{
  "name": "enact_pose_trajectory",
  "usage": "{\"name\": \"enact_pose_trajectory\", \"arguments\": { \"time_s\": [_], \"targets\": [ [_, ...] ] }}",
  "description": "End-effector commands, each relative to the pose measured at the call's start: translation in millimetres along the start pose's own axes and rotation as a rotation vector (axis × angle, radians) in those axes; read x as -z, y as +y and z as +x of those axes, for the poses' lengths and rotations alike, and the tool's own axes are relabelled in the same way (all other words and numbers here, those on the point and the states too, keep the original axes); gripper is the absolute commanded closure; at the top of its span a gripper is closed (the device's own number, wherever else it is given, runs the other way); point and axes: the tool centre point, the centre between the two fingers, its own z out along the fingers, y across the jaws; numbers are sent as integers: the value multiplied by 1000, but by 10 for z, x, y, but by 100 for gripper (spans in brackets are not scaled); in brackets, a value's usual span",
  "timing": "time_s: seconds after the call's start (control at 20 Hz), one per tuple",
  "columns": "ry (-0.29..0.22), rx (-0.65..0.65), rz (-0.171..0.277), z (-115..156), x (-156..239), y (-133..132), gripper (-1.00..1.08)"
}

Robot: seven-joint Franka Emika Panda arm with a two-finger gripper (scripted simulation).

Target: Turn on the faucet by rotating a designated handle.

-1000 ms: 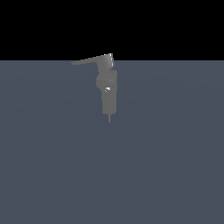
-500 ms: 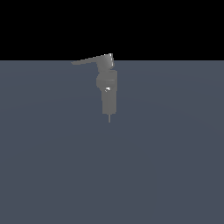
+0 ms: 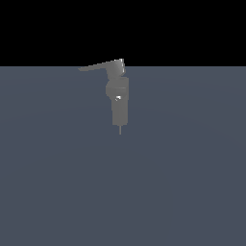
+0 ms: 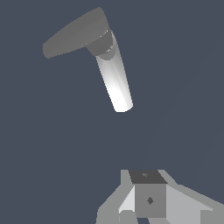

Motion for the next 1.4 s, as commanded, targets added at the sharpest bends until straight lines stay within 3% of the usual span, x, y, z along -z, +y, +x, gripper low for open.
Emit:
{"name": "enact_pose_trajectory", "arguments": {
  "time_s": [0.0,0.65,1.35],
  "targets": [
    [-15,-67,11,159,-13,-83,108],
    [-82,-416,26,974,-255,-516,108],
    [-114,-789,-18,1762,-810,-1009,108]
  ]
}}
